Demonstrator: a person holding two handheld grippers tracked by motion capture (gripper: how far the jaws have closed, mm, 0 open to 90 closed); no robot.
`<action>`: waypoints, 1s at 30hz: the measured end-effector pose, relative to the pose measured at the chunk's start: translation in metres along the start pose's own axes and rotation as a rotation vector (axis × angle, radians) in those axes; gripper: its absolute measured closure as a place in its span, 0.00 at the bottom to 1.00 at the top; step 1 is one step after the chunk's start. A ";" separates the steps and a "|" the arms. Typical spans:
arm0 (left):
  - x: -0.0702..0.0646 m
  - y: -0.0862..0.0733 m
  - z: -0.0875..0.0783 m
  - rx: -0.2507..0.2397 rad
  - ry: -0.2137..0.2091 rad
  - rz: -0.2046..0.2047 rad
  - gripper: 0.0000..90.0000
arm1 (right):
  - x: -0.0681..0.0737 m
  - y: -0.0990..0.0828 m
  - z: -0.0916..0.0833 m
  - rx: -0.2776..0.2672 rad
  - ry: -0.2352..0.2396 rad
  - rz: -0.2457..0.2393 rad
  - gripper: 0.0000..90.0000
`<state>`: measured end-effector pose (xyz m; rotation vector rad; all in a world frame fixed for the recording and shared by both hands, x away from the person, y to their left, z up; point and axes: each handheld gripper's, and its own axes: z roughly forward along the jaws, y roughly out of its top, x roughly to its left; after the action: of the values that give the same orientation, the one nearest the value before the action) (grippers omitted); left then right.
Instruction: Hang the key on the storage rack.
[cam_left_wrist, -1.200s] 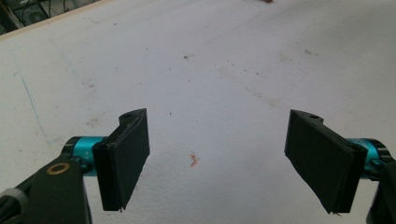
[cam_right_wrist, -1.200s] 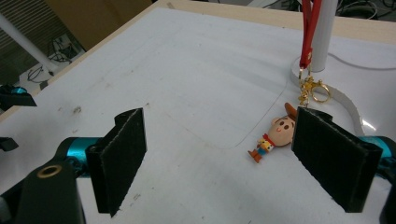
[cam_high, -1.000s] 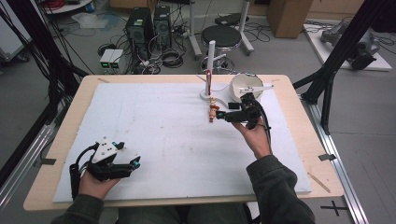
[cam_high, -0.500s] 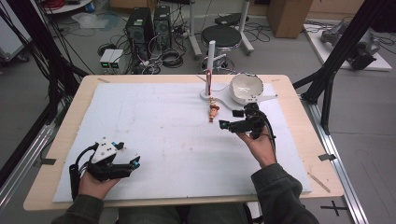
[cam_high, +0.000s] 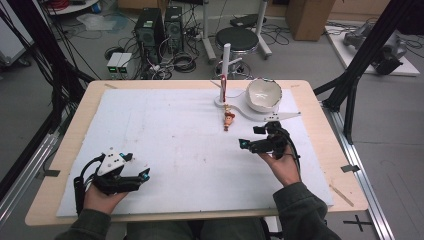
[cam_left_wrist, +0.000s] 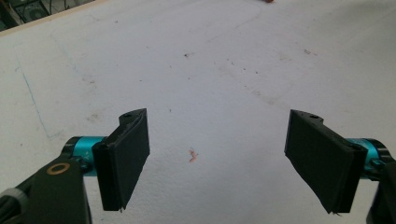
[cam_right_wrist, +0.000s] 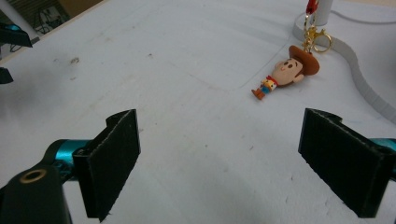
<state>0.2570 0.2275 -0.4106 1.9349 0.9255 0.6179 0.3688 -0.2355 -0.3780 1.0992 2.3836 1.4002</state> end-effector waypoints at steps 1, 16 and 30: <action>0.000 0.000 0.000 -0.003 0.000 -0.003 0.25 | 0.000 -0.002 -0.001 0.004 -0.003 -0.002 0.13; 0.001 -0.001 0.001 0.009 -0.003 -0.004 0.25 | 0.003 -0.020 -0.006 0.017 -0.022 -0.021 0.13; 0.001 -0.001 0.001 0.009 -0.005 -0.001 0.25 | 0.003 -0.032 -0.013 0.010 -0.028 -0.029 0.13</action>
<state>0.2574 0.2280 -0.4123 1.9434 0.9271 0.6090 0.3439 -0.2522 -0.3964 1.0749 2.3798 1.3556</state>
